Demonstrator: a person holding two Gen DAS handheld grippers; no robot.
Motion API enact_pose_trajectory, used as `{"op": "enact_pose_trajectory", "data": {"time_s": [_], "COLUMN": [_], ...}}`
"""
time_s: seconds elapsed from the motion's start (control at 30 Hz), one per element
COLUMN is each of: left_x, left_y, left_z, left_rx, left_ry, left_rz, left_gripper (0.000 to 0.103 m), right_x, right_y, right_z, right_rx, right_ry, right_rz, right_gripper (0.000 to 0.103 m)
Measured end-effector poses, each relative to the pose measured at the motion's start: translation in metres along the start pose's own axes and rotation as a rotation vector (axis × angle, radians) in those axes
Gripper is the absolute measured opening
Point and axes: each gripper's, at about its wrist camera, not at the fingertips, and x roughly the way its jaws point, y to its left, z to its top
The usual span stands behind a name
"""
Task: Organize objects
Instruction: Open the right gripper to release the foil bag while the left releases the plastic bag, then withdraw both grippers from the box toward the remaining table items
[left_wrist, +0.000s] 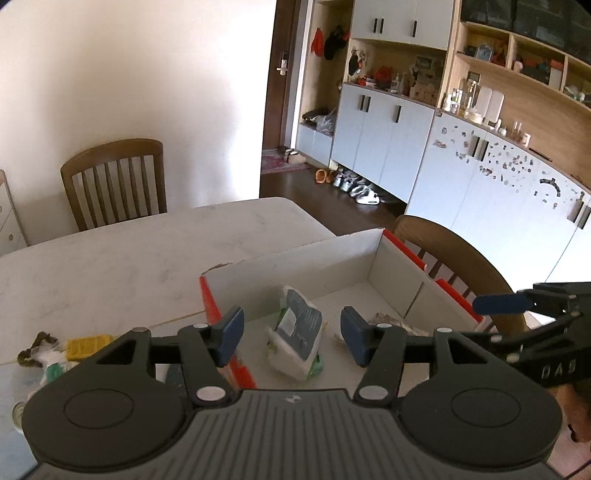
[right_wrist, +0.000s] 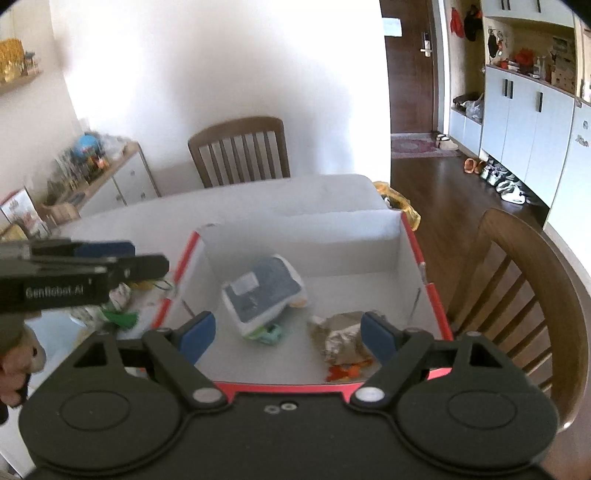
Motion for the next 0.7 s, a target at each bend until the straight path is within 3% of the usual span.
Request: {"op": "enact_pose_trajectory", "data": {"time_s": [0.17, 0.53, 0.7], "left_x": [-0.025, -0.066, -0.082], "left_y": [0.015, 0.050, 0.069], "left_z": [-0.009, -0.027, -0.039], "left_rx": [-0.001, -0.005, -0.025], "left_ry": [-0.020, -0.053, -0.068], "left_rz": [-0.007, 0.016, 0.028], "left_gripper": [0.066, 0.069, 0.082], "right_x": [-0.009, -0.014, -0.010], "right_y": [0.025, 0.076, 0.097], "right_z": [0.000, -0.003, -0.005], "right_rx": [0.008, 0.009, 0.008], "right_ry": [-0.039, -0.096, -0.090], "right_rz": [0.034, 0.104, 0.117], "right_gripper": [0.093, 0.102, 0.102]}}
